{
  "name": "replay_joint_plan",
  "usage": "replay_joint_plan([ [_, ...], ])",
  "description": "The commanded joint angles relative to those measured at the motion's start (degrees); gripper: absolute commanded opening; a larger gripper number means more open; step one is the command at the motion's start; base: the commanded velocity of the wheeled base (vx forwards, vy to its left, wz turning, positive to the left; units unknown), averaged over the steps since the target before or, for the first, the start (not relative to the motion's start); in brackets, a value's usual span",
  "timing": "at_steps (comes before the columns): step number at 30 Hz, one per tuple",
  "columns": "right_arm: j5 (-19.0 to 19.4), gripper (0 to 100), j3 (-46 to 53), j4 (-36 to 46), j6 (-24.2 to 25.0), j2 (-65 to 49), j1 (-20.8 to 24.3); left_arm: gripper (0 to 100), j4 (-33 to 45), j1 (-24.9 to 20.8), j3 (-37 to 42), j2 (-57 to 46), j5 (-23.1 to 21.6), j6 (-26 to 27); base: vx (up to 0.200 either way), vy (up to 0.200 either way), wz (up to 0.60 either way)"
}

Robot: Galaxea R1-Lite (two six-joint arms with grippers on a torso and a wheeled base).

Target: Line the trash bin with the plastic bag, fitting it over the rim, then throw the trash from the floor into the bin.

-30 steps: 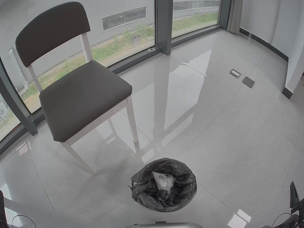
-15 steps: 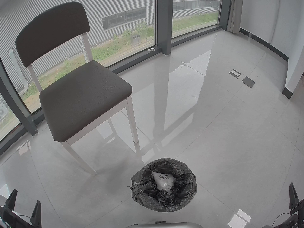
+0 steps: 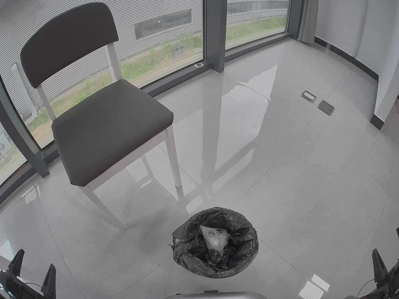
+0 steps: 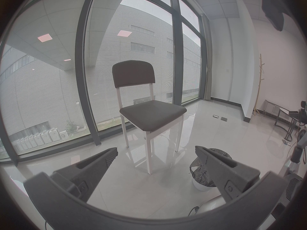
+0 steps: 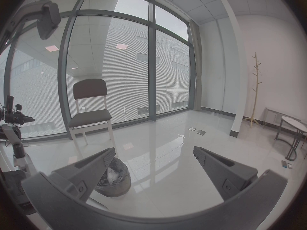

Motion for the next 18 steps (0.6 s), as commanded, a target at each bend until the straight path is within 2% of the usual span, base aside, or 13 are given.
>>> replay_joint_plan([
  [1,-5.1,100,0.9,2.8,0.0,-0.7,-0.1,100,0.0,-0.1,-0.1,-0.6,0.0,-0.1,0.0,0.0,0.0],
  [10,-5.2,100,1.0,2.7,2.1,-0.7,0.0,100,0.0,-0.1,-0.1,-0.6,0.0,-0.1,0.0,0.0,0.0],
  [18,-5.2,100,1.0,2.7,1.9,-0.6,0.0,100,0.0,-0.1,-0.1,-0.6,0.0,-0.1,0.0,0.0,0.0],
])
